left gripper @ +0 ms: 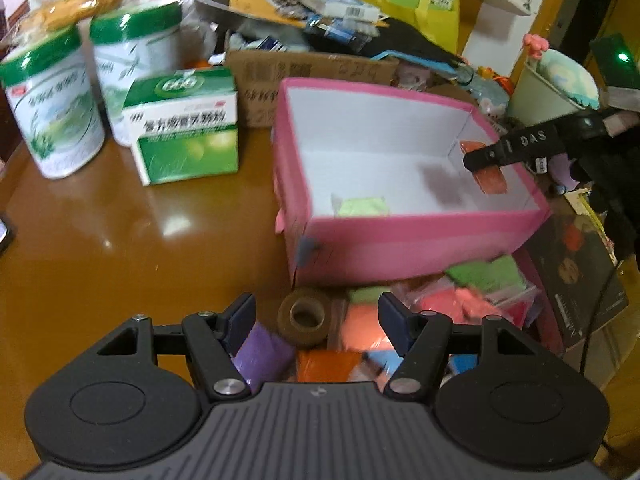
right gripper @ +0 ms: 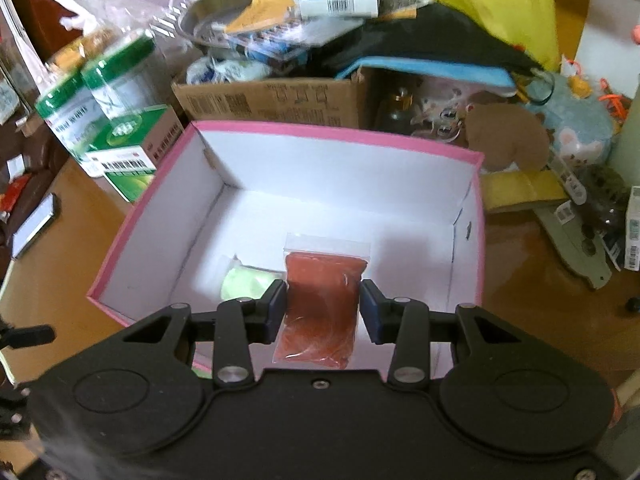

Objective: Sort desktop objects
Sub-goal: 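Open the left tool to drop the pale green packet in the box, then open the right tool to release the red-brown packet in the box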

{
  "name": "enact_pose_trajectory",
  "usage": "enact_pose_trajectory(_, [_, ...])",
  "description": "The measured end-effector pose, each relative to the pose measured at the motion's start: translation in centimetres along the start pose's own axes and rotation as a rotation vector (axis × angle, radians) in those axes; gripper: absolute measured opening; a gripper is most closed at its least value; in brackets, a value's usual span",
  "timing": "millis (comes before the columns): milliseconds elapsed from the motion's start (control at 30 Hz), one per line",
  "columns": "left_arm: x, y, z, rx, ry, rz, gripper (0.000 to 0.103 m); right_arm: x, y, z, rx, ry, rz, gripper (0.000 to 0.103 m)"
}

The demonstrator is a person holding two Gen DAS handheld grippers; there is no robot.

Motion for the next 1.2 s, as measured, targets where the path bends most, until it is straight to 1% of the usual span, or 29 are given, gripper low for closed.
enact_pose_trajectory(67, [-0.5,-0.5,0.0,0.006,-0.008,-0.011,0.067,0.1,0.0,0.7,-0.002,-0.015,-0.007,0.04])
enact_pose_trajectory(367, [-2.2,-2.4,0.5,0.028,-0.042,-0.045,0.067,0.1,0.1,5.3,-0.028,-0.138,-0.023,0.04])
enact_pose_trajectory(700, [-2.7,-3.0,1.5,0.025,-0.067,-0.053,0.067,0.3,-0.2,3.9,-0.025,-0.1,-0.01,0.042])
enact_pose_trajectory(767, [-2.8,-3.1,1.7,0.024,-0.071,-0.05,0.067,0.4,-0.2,3.6,-0.025,-0.091,-0.008,0.047])
enact_pose_trajectory(833, [-2.7,-3.1,1.9,0.024,-0.076,-0.045,0.067,0.4,-0.3,3.3,-0.024,-0.082,-0.005,0.076])
enact_pose_trajectory(867, [-2.7,-3.1,2.0,0.024,-0.079,-0.043,0.067,0.4,-0.3,3.2,-0.024,-0.078,-0.004,0.078])
enact_pose_trajectory(1067, [-2.8,-3.1,2.6,0.021,-0.089,-0.028,0.067,0.5,-0.5,2.3,-0.022,-0.053,0.004,0.079])
enact_pose_trajectory(1133, [-2.8,-3.1,2.7,0.019,-0.092,-0.025,0.07,0.6,-0.5,2.0,-0.021,-0.044,0.006,0.079])
enact_pose_trajectory(1167, [-2.9,-3.1,2.8,0.018,-0.094,-0.023,0.075,0.6,-0.6,1.8,-0.021,-0.04,0.007,0.079])
enact_pose_trajectory(1200, [-2.9,-3.1,2.9,0.016,-0.096,-0.021,0.077,0.6,-0.6,1.6,-0.02,-0.036,0.009,0.079])
Point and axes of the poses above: each gripper's, at about its wrist camera, not at the fingertips, and z roughly the way its jaws point, y to its right, x to its top, the point moved 8 cm from there along z, roughly the way its jaws point, and after that the axes turned 3 degrees about x, right-handed, at the moved point
